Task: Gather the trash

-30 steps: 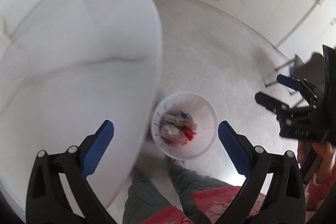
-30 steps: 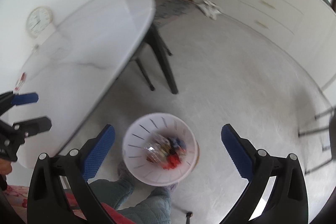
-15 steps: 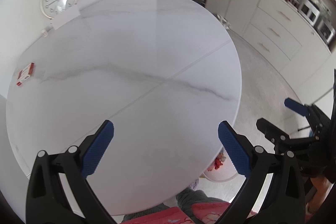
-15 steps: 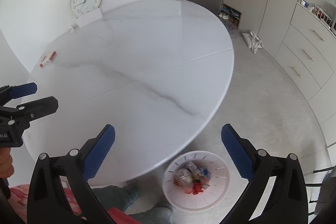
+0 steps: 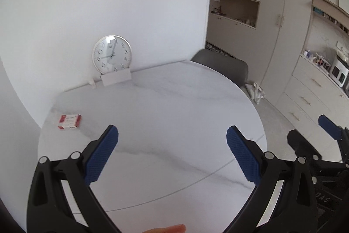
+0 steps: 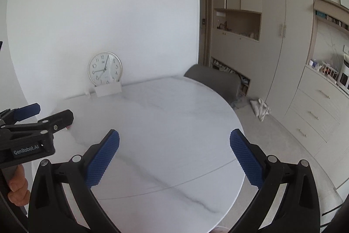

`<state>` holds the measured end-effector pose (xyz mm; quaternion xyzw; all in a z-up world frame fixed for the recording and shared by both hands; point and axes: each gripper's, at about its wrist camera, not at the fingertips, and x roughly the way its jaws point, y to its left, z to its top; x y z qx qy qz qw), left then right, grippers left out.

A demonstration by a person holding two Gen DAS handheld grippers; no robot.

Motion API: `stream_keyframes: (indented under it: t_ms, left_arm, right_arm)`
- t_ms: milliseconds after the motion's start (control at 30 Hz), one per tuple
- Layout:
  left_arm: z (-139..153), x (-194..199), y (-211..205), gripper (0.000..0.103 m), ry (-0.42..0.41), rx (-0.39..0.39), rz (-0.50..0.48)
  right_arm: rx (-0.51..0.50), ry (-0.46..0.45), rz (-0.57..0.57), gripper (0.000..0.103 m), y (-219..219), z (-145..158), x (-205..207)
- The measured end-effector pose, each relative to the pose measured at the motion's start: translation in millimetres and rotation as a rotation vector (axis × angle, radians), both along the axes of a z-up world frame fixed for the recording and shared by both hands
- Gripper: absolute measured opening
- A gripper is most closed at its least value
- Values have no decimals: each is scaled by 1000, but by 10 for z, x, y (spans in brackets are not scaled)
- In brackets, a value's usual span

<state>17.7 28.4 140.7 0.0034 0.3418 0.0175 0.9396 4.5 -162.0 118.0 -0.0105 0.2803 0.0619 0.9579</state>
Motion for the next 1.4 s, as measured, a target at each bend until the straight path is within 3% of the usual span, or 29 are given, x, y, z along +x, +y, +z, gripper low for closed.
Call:
stream_keyframes:
  t_ms: [100, 267, 467, 1400]
  left_arm:
    - [97, -62, 152, 95, -34, 13, 69]
    - [38, -82, 330, 95, -33, 26, 111]
    - [-32, -86, 358, 95, -18, -13, 87]
    - [-109, -194, 320, 95, -22, 10, 65]
  right_arm:
    - [20, -39, -11, 101, 63, 153, -28]
    - [58, -52, 31, 101, 61, 147, -61]
    - [64, -23, 37, 101, 56, 82, -52]
    - [49, 9, 16, 101, 164, -18, -111]
